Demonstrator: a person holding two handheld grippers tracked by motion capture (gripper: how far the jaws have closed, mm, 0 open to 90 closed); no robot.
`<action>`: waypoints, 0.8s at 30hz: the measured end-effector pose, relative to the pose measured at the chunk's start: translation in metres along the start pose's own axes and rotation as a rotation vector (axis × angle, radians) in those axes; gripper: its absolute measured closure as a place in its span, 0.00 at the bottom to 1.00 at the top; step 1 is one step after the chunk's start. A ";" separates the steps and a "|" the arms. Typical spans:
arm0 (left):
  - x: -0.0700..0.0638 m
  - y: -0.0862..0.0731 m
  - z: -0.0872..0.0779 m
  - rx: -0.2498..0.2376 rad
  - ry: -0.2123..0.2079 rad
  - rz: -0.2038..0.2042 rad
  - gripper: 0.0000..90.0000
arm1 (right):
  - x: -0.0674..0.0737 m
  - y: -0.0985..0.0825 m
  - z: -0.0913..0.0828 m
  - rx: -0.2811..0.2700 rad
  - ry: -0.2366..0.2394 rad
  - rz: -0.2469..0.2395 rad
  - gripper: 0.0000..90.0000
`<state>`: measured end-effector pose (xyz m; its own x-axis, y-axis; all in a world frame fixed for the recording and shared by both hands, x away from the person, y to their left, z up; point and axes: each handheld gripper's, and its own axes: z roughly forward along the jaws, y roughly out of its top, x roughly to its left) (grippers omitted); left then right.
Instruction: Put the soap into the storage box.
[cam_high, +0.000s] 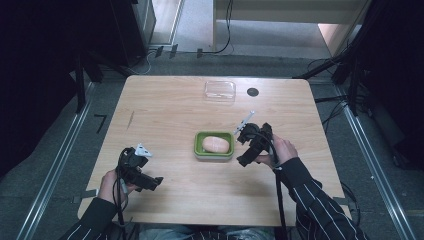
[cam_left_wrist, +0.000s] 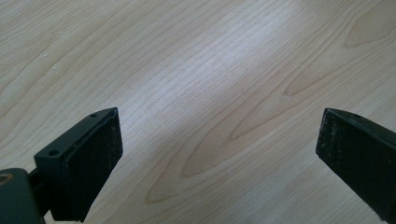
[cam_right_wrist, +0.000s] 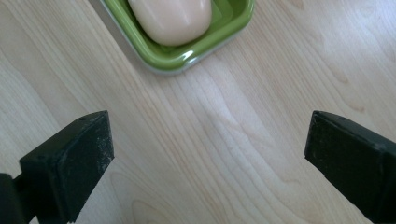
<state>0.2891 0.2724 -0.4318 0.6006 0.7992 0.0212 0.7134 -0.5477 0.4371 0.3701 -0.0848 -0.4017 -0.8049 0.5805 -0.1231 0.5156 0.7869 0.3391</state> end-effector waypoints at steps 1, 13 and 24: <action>0.000 0.000 0.000 -0.002 0.000 0.000 0.01 | 0.001 -0.003 0.000 0.003 0.002 0.008 0.02; -0.001 0.001 0.000 -0.001 -0.002 0.005 0.01 | 0.015 -0.037 0.007 0.011 -0.036 0.016 0.03; -0.001 0.002 0.000 0.001 0.001 0.009 0.01 | 0.023 -0.059 0.006 0.010 -0.061 0.032 0.03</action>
<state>0.2896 0.2704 -0.4313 0.6067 0.7945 0.0257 0.7085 -0.5551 0.4359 0.3227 -0.1169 -0.4304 -0.7687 0.6169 -0.1688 0.5442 0.7695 0.3342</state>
